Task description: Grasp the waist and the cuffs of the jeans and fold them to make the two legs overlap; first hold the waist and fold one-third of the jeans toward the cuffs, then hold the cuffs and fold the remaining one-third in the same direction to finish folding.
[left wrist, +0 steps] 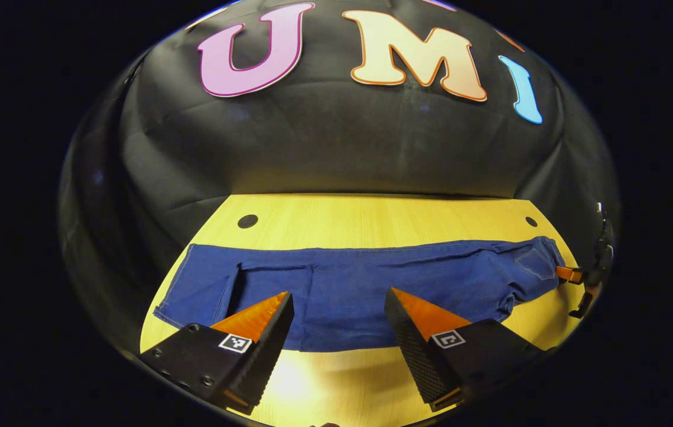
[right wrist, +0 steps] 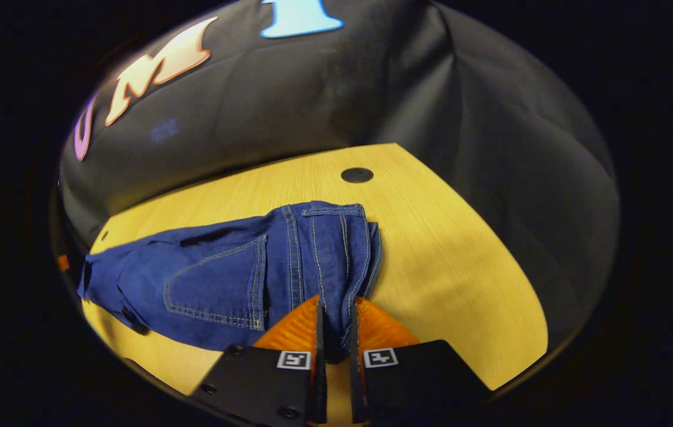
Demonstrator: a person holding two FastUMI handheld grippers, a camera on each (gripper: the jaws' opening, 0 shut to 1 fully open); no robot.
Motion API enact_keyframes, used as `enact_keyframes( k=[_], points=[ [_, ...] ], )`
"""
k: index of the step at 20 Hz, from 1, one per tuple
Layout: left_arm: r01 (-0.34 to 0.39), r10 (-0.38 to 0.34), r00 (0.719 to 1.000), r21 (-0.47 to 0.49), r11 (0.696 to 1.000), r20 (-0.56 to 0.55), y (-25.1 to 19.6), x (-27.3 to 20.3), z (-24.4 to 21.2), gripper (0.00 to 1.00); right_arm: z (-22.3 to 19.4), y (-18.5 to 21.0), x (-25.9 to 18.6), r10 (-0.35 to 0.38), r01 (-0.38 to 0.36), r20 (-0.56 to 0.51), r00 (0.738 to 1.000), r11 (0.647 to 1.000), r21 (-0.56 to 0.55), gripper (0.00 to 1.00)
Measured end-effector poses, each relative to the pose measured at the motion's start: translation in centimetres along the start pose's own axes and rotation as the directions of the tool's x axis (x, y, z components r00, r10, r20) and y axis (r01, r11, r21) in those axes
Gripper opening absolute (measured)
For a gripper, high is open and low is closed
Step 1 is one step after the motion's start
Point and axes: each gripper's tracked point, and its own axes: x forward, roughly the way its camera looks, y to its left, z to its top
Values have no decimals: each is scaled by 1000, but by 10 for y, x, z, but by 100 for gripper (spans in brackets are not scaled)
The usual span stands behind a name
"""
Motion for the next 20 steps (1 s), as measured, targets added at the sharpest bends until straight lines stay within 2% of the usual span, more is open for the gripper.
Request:
enact_keyframes(
  k=[1, 3, 5, 7, 11, 15, 20],
  points=[
    [0, 0, 1000, -8, 1000, 0, 2, -1, 0, 93, 1, 0, -2, -10, 10, 3, 1000, 1000, -15, 9],
    [3, -3, 1000, -26, 1000, -3, 7, -1, -1, 94, 7, 3, -10, -27, 28, 20, 999, 998, -52, 6],
    [2, -3, 1000, -51, 999, -2, 17, -4, -3, 94, 14, 7, -16, -31, 34, 44, 999, 998, -56, 5],
    [2, -2, 1000, -68, 998, 4, 29, -7, -4, 93, 35, 13, -27, -29, 34, 112, 993, 999, -42, 4],
    [27, -25, 999, -104, 994, 25, 49, -15, -4, 93, 73, 51, -59, 1, 13, 202, 979, 998, -65, 2],
    [64, -59, 997, -113, 992, 42, 67, -21, -6, 96, 96, 87, -87, 62, -42, 253, 965, 996, -81, 2],
    [121, -115, 991, -103, 987, 65, 80, -25, -9, 94, 115, 110, -128, 191, -192, 314, 930, 981, -28, 2]
  ],
)
